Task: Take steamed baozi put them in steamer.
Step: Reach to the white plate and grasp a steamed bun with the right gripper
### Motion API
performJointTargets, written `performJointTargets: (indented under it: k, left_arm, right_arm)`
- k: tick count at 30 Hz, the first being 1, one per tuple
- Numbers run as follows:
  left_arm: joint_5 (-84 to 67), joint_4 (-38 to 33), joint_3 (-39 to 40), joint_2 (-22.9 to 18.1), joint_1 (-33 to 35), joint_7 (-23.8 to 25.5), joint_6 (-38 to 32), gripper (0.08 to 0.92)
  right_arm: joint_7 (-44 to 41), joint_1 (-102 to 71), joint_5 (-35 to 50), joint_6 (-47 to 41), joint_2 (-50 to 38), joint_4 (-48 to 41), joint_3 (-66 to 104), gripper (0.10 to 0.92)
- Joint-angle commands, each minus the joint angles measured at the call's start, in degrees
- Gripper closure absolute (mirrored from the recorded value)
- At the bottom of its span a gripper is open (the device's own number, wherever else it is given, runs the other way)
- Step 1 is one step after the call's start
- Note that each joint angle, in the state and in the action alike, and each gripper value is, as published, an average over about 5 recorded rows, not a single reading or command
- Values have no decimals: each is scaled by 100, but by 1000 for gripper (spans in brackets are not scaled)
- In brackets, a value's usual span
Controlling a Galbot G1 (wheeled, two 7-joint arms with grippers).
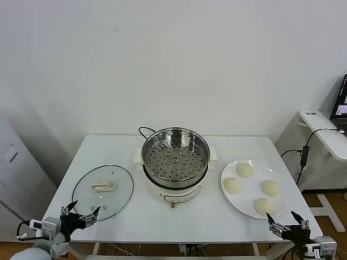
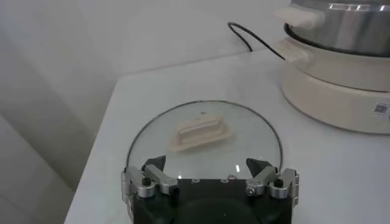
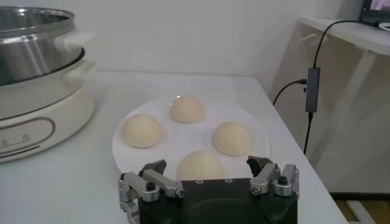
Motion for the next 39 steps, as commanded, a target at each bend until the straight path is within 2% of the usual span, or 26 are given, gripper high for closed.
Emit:
performJointTargets:
  k: [1,8,13,20,27,33,39]
  left_arm:
    - [-34,6,-25,26,23,-1,8,177]
    - [-31,66,12,47,-47,1,54,177]
    - [-22,29,16,17,-53,1,99,177]
    - [18,1,24,-24,-56,-5,159,177]
    - [65,3,53,-75,-99,-9,217,177]
    - [63,11,62,-88,-121,-2,241,177]
    - [58,64,93,-75,-193,-2,279,177]
  right_arm:
    - [-464,179,-1490,247,-249,-140,282,203]
    - [-1002,1445,-3800,741,-1197,-748,229,203]
    - [-1325,2815,-4722,1079,-2142,-1675,-788,203]
    - [-3005,5385,-4521,1515,-2857,-3174,-2957,203]
    - [-4307,8169,-4391,2216,-2975,-4608,-5707,203]
    - [-5400,10206,-4173,2513,-2701,-5454,-7956,203]
    - [-5986,11053,-4066,2955,-1903,-6391,-8994,203]
